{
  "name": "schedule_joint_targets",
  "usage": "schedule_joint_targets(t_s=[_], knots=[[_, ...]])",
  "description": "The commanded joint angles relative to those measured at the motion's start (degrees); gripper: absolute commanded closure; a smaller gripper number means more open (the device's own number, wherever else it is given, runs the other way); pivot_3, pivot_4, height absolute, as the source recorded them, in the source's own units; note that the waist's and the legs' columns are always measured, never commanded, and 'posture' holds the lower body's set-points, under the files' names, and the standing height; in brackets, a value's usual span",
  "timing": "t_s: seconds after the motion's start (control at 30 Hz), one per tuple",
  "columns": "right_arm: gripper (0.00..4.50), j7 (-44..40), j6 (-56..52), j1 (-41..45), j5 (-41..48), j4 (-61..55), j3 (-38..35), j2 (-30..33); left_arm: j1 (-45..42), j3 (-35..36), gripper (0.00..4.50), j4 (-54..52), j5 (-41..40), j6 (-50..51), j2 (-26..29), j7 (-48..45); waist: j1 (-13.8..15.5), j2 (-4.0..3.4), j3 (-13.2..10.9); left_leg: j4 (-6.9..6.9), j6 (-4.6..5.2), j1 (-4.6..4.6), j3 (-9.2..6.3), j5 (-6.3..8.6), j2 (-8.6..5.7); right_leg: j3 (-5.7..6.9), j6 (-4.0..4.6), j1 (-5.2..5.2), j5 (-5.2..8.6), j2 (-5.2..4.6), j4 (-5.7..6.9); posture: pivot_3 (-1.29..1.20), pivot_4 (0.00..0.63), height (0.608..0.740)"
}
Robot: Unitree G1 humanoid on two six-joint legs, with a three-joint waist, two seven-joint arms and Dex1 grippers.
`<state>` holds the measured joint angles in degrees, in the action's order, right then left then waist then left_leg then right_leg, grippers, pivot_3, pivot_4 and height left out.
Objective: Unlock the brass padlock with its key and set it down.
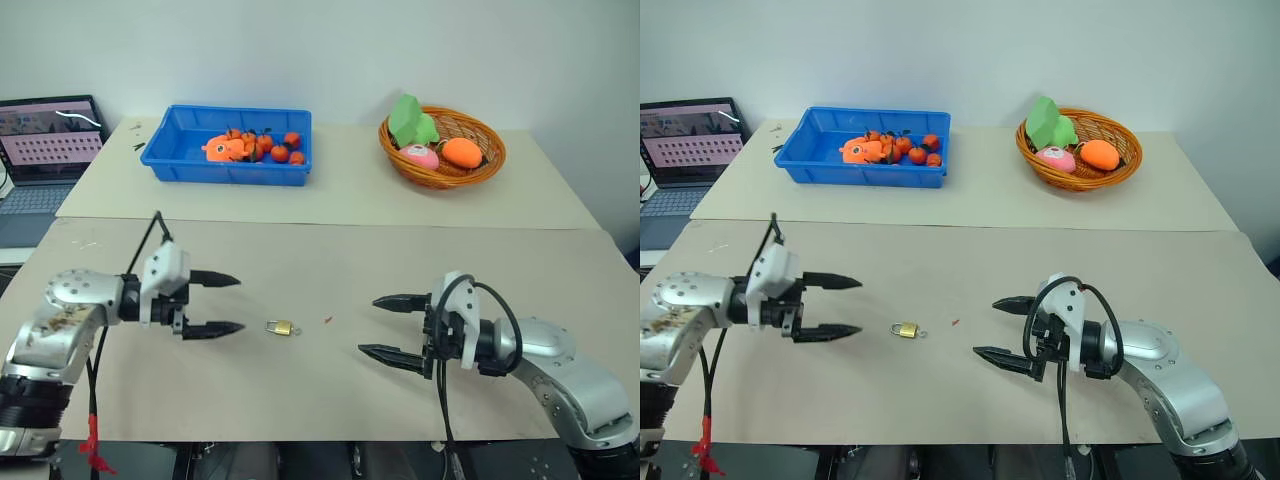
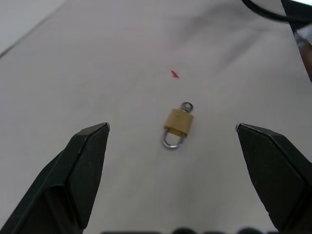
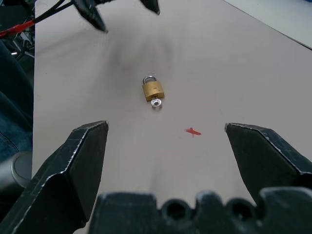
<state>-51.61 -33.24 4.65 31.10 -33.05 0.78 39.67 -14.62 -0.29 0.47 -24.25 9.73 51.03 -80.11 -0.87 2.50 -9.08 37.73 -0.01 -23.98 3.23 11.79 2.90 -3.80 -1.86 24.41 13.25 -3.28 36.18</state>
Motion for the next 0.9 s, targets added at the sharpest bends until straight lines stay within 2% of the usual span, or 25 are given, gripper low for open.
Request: schedule_joint_targets(t_s=[0.03, 0.2, 0.33, 0.63, 0.9], knots=[[0.0, 2.05, -0.9, 0.31, 1.23, -4.2, 0.18, -0.31, -3.62, -3.08, 0.09, 9.35, 5.23, -12.25, -3.32, -3.38, 0.13, -0.01, 0.01, 0.0, 0.0, 0.0, -0.02, 0.0, 0.0, 0.0, 0.0, -0.02, 0.0, 0.01, -0.01, 0.0, 0.15, 0.74], [0.0, 4.84, -1.83, -1.95, 0.71, -6.75, 0.79, -0.56, -13.09, -7.18, 0.09, 20.61, 9.03, -19.86, -9.73, -6.02, 1.11, 0.05, 0.0, 0.1, 0.01, -0.16, -0.07, -0.01, -0.05, 0.01, -0.09, 0.0, -0.05, 0.01, -0.05, 0.0, 0.15, 0.74], [0.0, 8.22, -2.44, -3.83, 0.15, -8.53, 0.57, -0.96, -18.21, -9.61, 0.09, 26.4, 10.23, -23.71, -13.95, -9.44, 1.5, 0.06, 0.01, 0.15, 0.02, -0.26, -0.09, -0.01, -0.13, 0.01, -0.57, -0.01, -0.32, 0.0, -0.12, 0.0, 0.15, 0.74], [0.0, 12.86, -2.86, -5.51, 0.41, -10.34, -0.72, -1.04, -21.51, -14.43, 0.09, 34.8, 12.59, -28.59, -17.0, -12.39, 0.58, 0.07, 0.01, 0.15, 0.05, -0.2, -0.17, 0.0, -0.08, 0.0, -0.55, -0.04, -0.31, 0.07, -0.04, 0.0, 0.15, 0.74], [0.0, 14.41, -2.7, -5.64, 0.57, -10.65, -1.53, -0.64, -22.54, -15.05, 0.09, 40.34, 16.97, -32.36, -19.77, -10.8, 0.86, 0.06, 0.04, 0.15, 0.05, -0.18, -0.18, 0.0, -0.11, 0.0, -0.57, -0.11, -0.32, 0.05, -0.07, 0.0, 0.15, 0.74]])
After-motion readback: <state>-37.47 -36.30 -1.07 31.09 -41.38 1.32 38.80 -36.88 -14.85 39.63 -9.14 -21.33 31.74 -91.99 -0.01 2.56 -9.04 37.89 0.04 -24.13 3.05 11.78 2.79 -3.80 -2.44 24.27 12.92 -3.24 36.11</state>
